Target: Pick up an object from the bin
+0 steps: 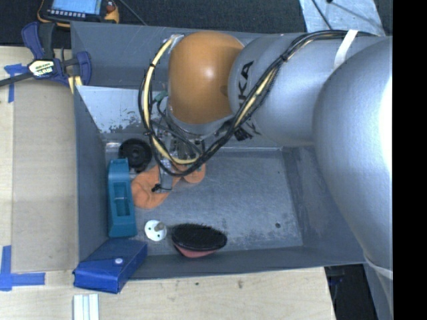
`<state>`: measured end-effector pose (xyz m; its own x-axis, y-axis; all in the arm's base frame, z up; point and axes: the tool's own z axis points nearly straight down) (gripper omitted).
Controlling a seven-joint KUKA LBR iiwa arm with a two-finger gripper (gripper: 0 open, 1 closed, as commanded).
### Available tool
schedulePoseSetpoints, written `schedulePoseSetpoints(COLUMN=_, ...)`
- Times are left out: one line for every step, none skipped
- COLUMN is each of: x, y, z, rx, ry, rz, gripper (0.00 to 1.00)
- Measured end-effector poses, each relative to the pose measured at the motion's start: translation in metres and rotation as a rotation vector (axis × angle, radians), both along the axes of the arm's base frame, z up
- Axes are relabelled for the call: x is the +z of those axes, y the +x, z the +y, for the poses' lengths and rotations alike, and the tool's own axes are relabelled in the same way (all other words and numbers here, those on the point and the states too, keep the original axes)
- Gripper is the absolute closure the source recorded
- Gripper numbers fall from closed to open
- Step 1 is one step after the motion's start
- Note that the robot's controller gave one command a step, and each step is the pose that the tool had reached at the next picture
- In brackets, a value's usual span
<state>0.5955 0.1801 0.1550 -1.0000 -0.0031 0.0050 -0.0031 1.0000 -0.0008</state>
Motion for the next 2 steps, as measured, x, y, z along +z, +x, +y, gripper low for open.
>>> schedulePoseSetpoints(x=0.005, y=0.002, z=-0.001, rx=-0.003, ry=0.002, rz=-0.008, gripper=0.00)
schedulePoseSetpoints(x=0.004, y=-0.027, z=0.000, rx=0.161, ry=0.001, rz=-0.008, gripper=0.00)
